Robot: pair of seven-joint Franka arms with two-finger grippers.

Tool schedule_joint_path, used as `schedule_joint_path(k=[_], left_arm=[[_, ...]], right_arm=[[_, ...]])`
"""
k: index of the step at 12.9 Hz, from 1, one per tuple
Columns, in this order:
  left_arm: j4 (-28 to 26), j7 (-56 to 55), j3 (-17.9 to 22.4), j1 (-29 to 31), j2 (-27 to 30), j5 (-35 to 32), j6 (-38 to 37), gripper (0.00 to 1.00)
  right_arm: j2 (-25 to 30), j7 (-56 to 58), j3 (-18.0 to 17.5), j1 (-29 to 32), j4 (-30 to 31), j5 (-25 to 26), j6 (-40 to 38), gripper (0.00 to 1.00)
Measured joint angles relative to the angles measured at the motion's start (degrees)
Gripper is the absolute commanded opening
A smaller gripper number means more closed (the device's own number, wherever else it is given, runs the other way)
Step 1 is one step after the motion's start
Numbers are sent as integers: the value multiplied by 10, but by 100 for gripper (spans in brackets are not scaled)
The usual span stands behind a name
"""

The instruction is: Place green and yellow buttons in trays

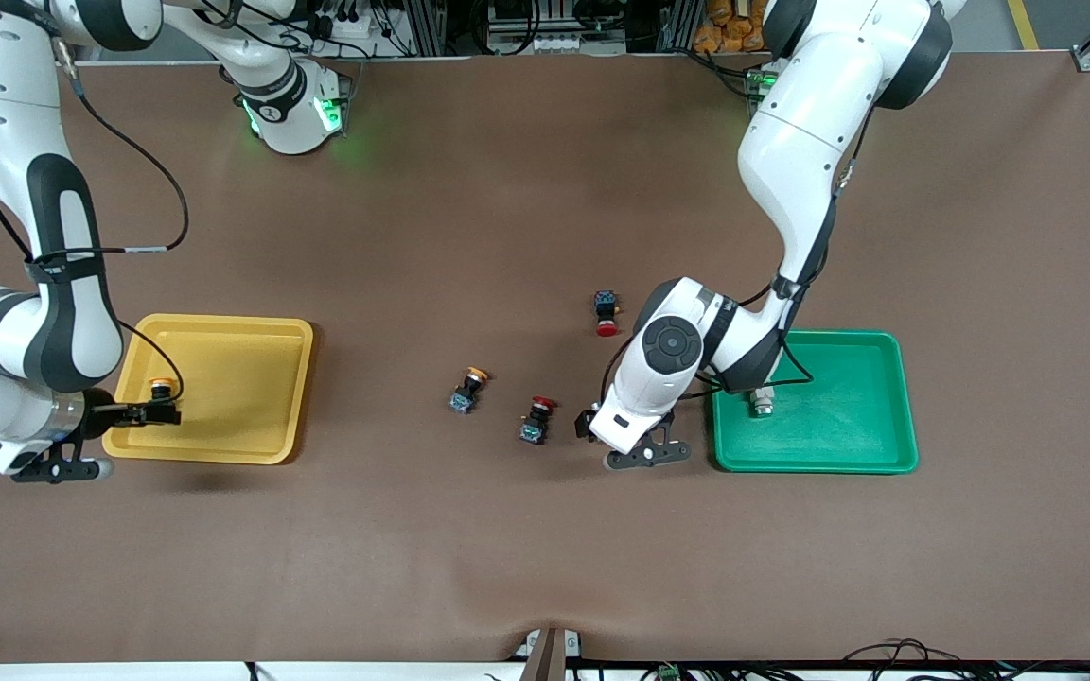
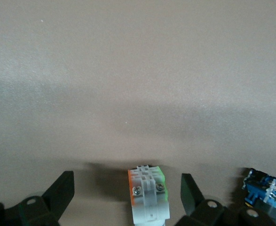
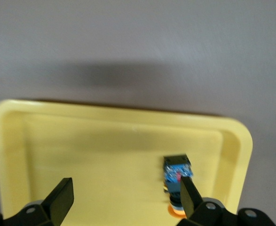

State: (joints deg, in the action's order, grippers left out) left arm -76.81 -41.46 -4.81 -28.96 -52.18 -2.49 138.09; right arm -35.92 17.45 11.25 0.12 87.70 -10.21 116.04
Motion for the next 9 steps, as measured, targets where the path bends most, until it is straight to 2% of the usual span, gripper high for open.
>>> schedule_joint_path(k=[2, 4, 6, 7, 8, 9], left_arm=[[1, 0, 0, -2, -1, 0, 0, 73], [1, 3, 0, -3, -2, 0, 0, 66], [1, 9, 0, -8, -6, 0, 0, 66], [1, 9, 0, -9, -7, 0, 0, 53], [1, 10, 0, -10, -8, 0, 0, 22], [1, 10, 1, -10, -8, 0, 0, 0]], right_arm=[[0, -31, -2, -27, -19, -1, -2, 100], [0, -98, -3, -66, -26, -1, -2, 100], [0, -199, -6, -115, -26, -1, -2, 100], [0, -254, -7, -139, -26, -1, -3, 100], [0, -306, -7, -166, -26, -1, -3, 100], [-1, -362, -8, -195, -26, -1, -2, 100]])
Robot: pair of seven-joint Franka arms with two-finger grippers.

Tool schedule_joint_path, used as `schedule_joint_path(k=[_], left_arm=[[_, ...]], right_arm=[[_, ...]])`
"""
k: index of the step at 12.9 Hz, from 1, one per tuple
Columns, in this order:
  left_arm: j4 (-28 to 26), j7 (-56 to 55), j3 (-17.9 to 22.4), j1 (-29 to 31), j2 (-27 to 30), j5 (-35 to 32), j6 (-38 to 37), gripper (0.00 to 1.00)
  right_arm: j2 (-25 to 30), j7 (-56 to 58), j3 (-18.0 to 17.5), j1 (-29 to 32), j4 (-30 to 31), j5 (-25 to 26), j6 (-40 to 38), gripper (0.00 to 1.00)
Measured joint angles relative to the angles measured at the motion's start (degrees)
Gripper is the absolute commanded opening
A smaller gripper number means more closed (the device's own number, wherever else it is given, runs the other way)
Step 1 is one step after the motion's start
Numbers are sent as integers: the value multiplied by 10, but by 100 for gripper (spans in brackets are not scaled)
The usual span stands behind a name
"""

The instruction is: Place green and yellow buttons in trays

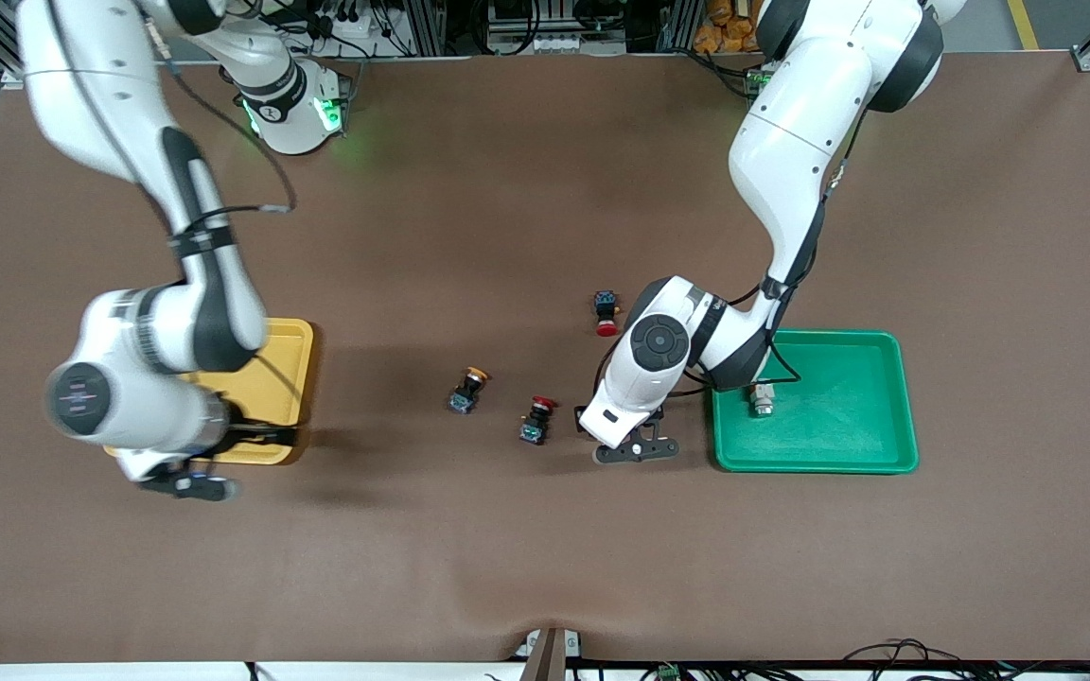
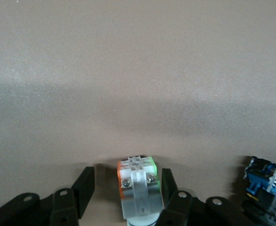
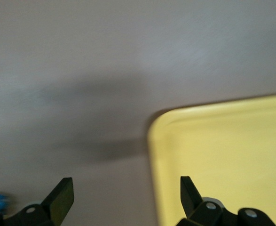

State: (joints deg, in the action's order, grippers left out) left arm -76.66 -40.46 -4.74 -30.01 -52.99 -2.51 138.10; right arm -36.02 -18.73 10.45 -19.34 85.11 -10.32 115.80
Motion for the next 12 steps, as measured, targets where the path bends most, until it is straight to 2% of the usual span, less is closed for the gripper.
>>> schedule_joint_path(k=[3, 6, 9, 12], left_arm=[[4, 18, 2, 0, 0, 0, 0, 0], [15, 38, 7, 11, 8, 0, -13, 0], [13, 68, 10, 42, 43, 0, -85, 0], [-47, 104, 11, 85, 101, 0, -112, 0]], right_arm=[[-3, -156, -8, -65, 0, -4, 4, 100], [-29, -270, -16, -119, -1, -30, 58, 100], [-67, -302, -17, -155, -2, -61, 84, 100], [-88, -302, -18, -170, -5, -71, 102, 100]])
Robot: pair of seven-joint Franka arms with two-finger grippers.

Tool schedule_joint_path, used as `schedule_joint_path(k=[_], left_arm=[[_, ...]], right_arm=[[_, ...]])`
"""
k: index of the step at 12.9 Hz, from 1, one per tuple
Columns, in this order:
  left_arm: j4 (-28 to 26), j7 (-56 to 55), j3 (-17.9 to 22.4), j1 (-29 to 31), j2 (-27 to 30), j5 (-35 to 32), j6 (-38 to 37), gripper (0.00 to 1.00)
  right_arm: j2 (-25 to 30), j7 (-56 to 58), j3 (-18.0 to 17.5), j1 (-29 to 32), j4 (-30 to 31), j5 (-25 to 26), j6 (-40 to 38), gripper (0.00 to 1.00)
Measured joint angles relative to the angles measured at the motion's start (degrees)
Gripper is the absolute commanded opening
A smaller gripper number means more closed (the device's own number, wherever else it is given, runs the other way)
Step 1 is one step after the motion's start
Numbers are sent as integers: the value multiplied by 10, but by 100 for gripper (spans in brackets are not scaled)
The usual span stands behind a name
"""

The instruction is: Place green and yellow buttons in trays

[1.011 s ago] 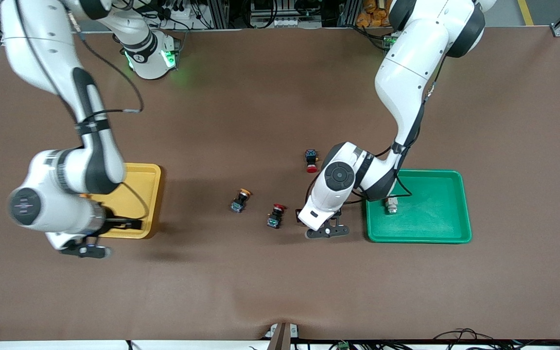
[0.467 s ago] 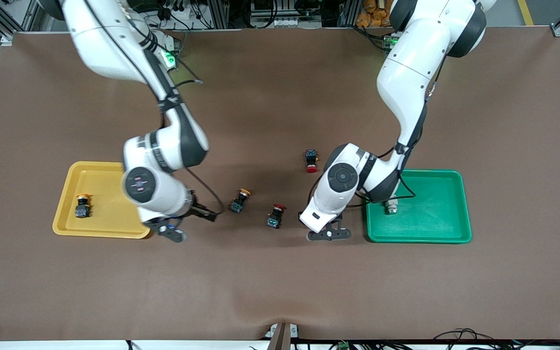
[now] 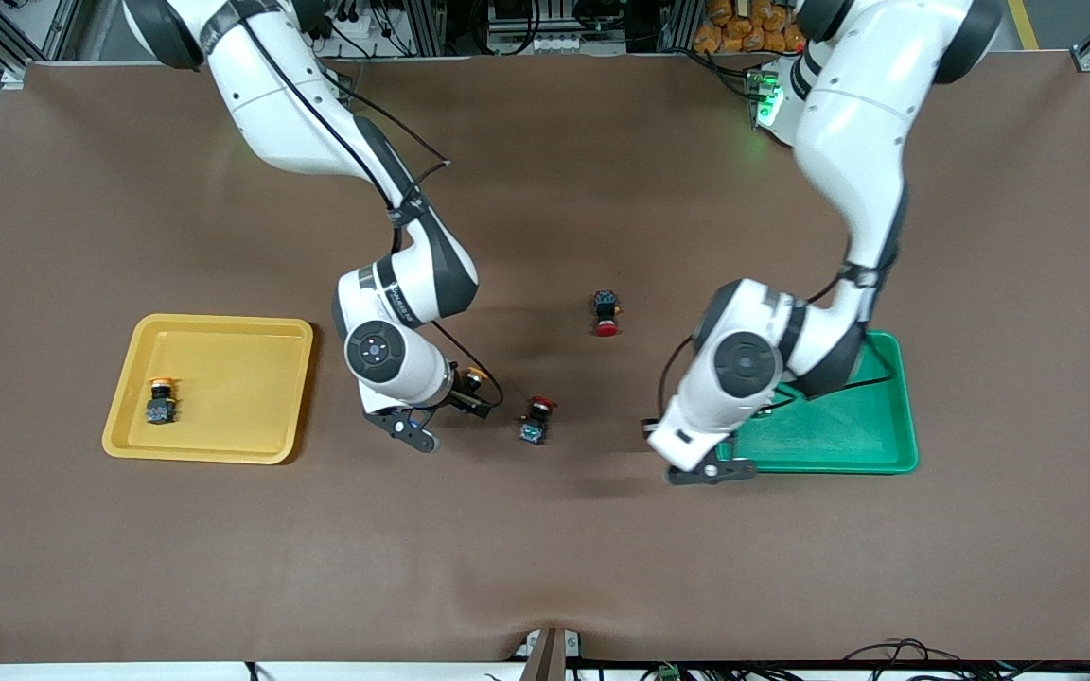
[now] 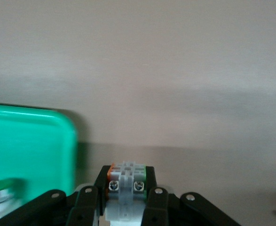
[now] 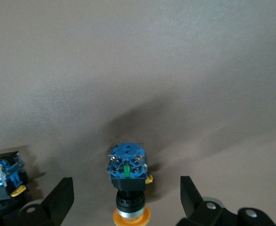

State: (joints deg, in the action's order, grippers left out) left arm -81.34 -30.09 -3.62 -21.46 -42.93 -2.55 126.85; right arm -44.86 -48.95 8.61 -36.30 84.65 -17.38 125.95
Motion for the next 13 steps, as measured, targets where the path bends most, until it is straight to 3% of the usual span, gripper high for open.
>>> schedule_joint_path(k=[3, 5, 6, 7, 10, 11, 12, 13], left_arm=[[-95, 61, 0, 56, 71, 0, 0, 0], [-148, 104, 0, 97, 107, 0, 0, 0], [-168, 124, 0, 118, 116, 0, 2, 0], [-182, 133, 0, 132, 118, 0, 7, 0], [-206, 134, 0, 156, 104, 0, 43, 0], [-211, 134, 1, 162, 91, 0, 62, 28], [-212, 134, 1, 166, 75, 0, 79, 99], [-212, 134, 0, 167, 61, 0, 93, 100]], right_arm=[[-10, 1, -1, 0, 0, 0, 6, 100], [-13, 1, -4, -3, 0, 0, 9, 39], [-14, 1, -4, -4, 0, 0, 10, 20], [-15, 1, -5, -5, -1, 0, 11, 9], [-16, 1, -5, -8, -1, 0, 12, 2], [-16, 1, -5, -8, -1, 0, 13, 0], [-16, 1, -5, -8, -1, 0, 14, 0], [-16, 1, -5, -8, -2, 0, 14, 0]])
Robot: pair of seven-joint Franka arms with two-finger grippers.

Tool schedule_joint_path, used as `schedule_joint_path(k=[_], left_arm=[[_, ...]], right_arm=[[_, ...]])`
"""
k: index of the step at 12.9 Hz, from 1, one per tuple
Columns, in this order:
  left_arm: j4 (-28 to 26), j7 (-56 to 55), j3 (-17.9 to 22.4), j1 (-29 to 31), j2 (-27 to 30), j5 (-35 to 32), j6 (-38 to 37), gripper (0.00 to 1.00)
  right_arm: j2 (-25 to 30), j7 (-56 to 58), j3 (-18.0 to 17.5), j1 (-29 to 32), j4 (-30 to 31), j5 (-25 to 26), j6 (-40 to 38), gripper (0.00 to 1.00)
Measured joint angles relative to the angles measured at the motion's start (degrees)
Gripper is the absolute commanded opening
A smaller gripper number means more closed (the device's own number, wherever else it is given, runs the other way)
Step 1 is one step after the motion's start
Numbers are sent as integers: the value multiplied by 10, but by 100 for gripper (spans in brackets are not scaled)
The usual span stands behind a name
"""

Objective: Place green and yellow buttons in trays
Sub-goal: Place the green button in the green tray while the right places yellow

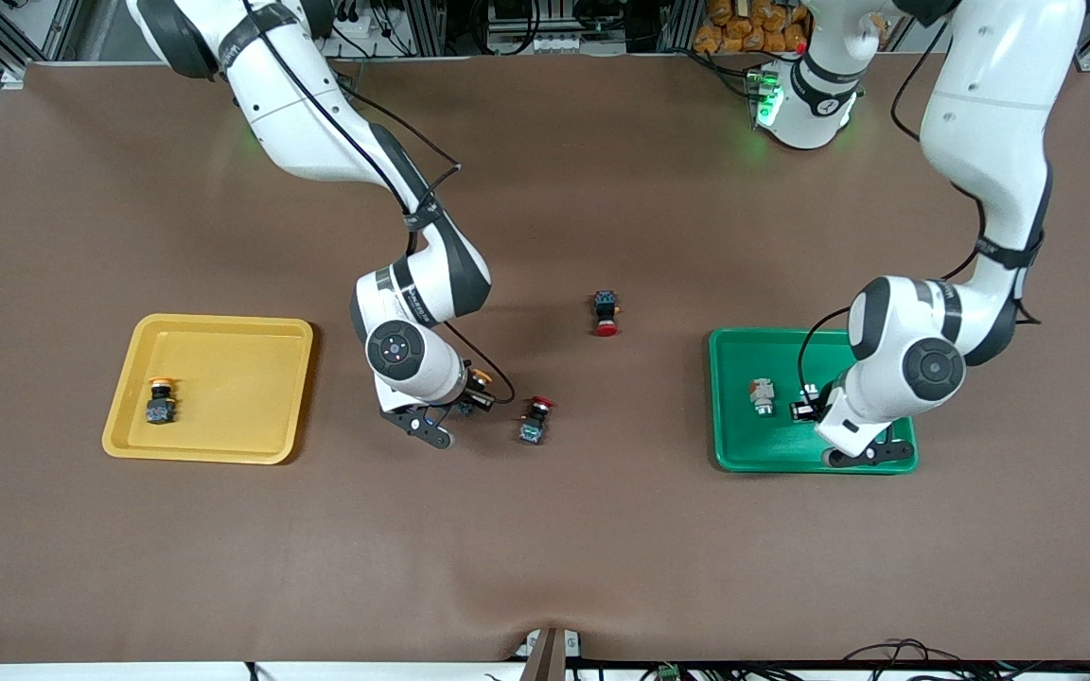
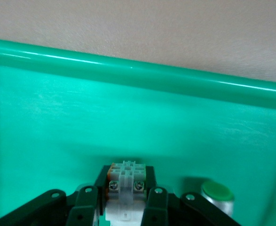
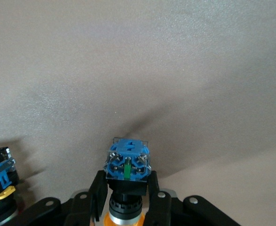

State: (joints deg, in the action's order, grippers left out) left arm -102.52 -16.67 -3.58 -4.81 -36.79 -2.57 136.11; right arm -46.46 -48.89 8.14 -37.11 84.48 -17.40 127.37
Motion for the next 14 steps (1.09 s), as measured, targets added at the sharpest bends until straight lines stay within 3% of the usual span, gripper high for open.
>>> schedule_joint_path(k=[5, 8, 11, 14], left_arm=[[15, 0, 1, 10, 11, 0, -1, 100], [50, 0, 1, 29, 43, 0, -71, 100], [87, 0, 1, 29, 75, 0, -150, 100], [97, 2, 0, 30, 109, 0, -183, 100]], right_arm=[[7, 2, 10, 6, -20, 0, -15, 0], [30, 52, 18, 29, -39, 0, -77, 0], [60, 177, 22, 100, -45, 0, -124, 0], [73, 337, 26, 192, -45, 2, -154, 0]])
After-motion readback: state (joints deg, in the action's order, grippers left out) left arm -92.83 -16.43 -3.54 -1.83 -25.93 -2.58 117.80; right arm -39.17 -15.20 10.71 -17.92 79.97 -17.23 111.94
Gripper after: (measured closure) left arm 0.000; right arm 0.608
